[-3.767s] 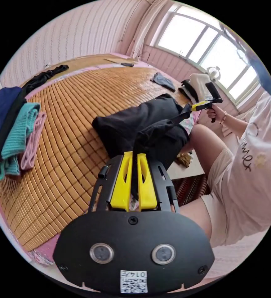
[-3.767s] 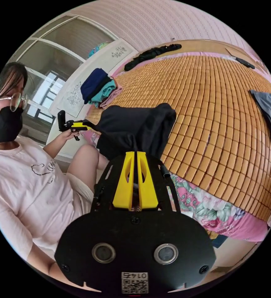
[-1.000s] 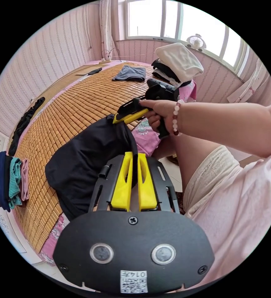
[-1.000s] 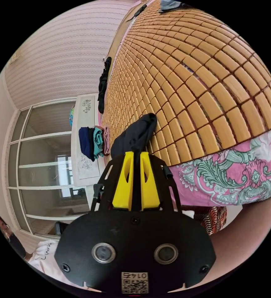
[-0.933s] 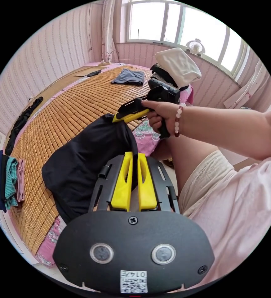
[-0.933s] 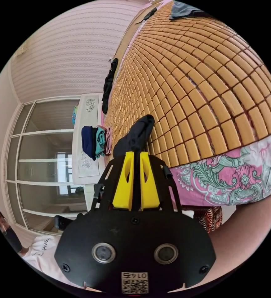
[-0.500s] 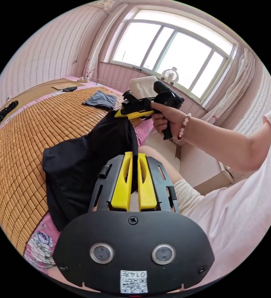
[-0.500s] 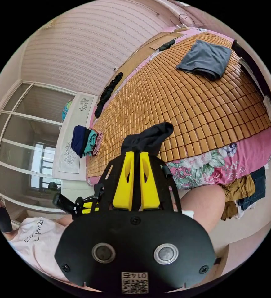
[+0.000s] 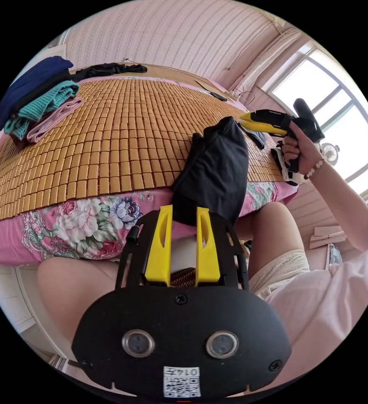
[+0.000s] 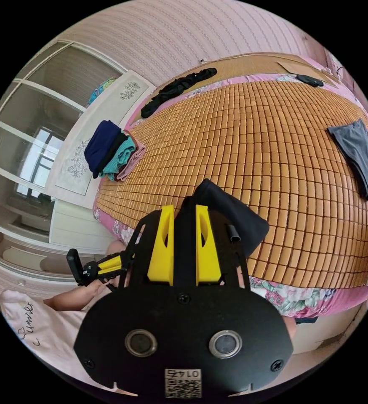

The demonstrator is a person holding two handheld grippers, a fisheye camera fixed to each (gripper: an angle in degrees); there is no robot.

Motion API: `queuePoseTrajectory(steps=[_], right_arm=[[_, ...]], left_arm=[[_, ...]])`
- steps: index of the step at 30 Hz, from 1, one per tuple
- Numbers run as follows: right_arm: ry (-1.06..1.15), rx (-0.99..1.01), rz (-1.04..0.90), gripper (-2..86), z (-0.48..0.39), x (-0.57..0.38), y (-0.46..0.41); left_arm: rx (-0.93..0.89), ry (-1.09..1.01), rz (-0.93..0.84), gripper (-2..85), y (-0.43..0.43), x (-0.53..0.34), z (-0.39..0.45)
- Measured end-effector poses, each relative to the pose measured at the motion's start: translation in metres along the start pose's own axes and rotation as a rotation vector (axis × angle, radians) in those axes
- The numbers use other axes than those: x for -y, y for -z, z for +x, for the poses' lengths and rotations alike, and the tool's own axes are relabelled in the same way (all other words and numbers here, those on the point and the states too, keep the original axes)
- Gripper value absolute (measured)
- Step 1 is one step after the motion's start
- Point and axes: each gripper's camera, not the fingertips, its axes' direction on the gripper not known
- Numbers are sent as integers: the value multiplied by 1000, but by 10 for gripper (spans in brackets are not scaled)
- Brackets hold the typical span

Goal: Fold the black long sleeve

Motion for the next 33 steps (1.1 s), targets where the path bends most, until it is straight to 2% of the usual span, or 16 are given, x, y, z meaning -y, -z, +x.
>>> queuePoseTrajectory(steps=[4,8,10,11,13,17,21,26,31,33], right_arm=[[76,-219,-101,97,-12,37,-4],[142,-283,-190,94,-30,71,-25],[163,-306,-242,64,-36,83,-35],[187,-294,-270,24,-42,90,-39],[244,-267,-261,6,-57,98,-36],[372,-225,-272,-5,-91,117,-26],[442,-175,-336,-7,-113,136,-29],[572,-258,-391,-7,-149,153,-27],[644,-245,-445,-8,-169,169,-27],[673,-241,-459,-8,-177,175,-27]], left_arm=[[-22,27,-12,106,-19,13,-9],[3,-36,14,109,-40,45,-7],[14,-57,-41,101,-61,59,-8],[18,-70,-90,86,-74,66,-8],[7,-102,-127,44,-81,71,-4],[-63,-175,-76,21,-43,59,0],[-164,-148,-81,9,-6,36,-4],[-47,-187,-35,-7,3,17,1],[-153,-152,-29,-4,-5,17,-6],[-41,-128,22,16,-8,18,-14]])
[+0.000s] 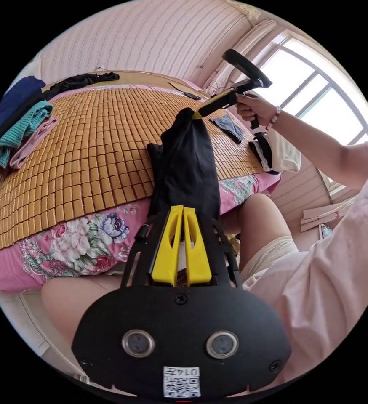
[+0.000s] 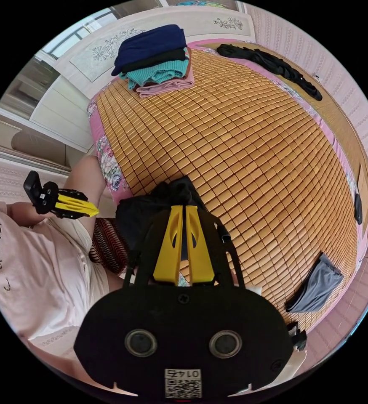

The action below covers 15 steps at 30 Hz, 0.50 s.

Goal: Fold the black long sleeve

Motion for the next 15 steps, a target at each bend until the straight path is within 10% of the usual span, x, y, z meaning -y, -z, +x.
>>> queuePoseTrajectory(steps=[5,15], right_arm=[[56,22,-6,-8,-4,8,13],[106,99,25,-5,6,13,43]], left_arm=[[0,23,13,121,-46,25,-22],[-136,-31,-109,0,-56,32,4]])
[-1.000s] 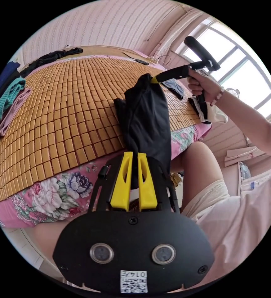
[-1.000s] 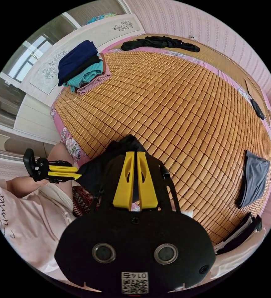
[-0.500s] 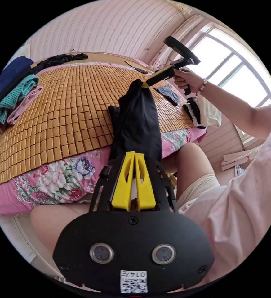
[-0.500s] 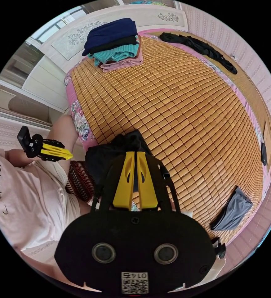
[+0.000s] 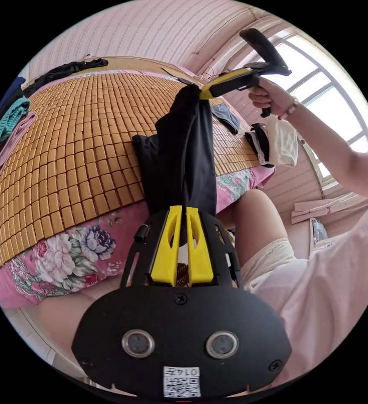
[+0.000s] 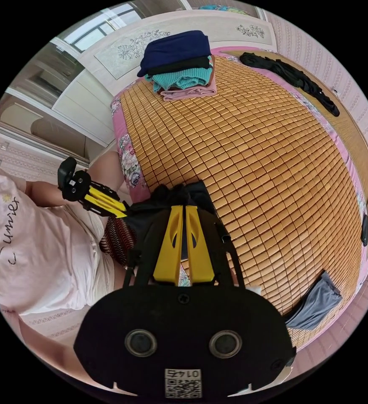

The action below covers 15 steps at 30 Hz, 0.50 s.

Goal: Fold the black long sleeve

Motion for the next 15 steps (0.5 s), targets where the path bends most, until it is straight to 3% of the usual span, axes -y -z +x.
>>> queuePoseTrajectory(steps=[3,7,10,15], right_arm=[[-15,30,-21,2,4,23,-16],[-129,-98,-124,60,18,52,-70],[-192,-92,-196,106,33,56,-95],[-158,-7,-258,103,41,48,-113]], left_arm=[[77,24,-21,-6,-9,-12,1],[121,159,-121,6,-53,-15,-25],[132,199,-133,53,-66,-15,-33],[137,209,-85,113,-75,-16,-33]])
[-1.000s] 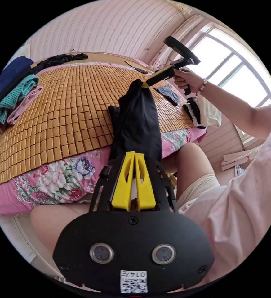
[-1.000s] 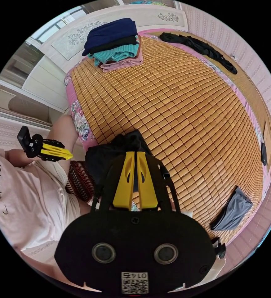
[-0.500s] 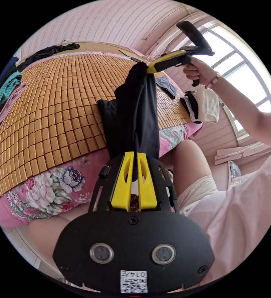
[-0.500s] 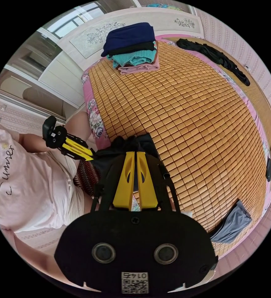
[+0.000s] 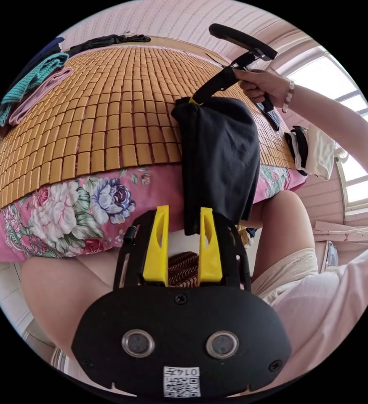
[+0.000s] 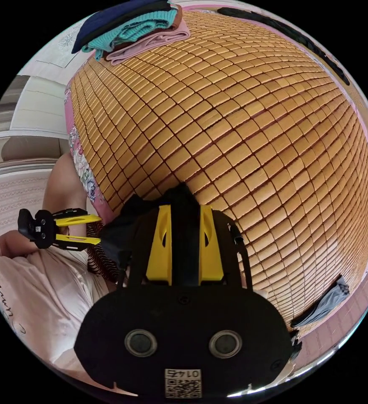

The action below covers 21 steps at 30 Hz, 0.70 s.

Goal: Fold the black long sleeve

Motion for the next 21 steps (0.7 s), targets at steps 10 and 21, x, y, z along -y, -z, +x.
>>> queuePoseTrajectory(steps=[10,21], right_arm=[[29,-36,158,26,-11,-78,21],[70,-35,362,11,-64,-239,69]], left_arm=[[-40,-30,30,135,-13,1,18],[57,-252,128,96,-30,10,72]])
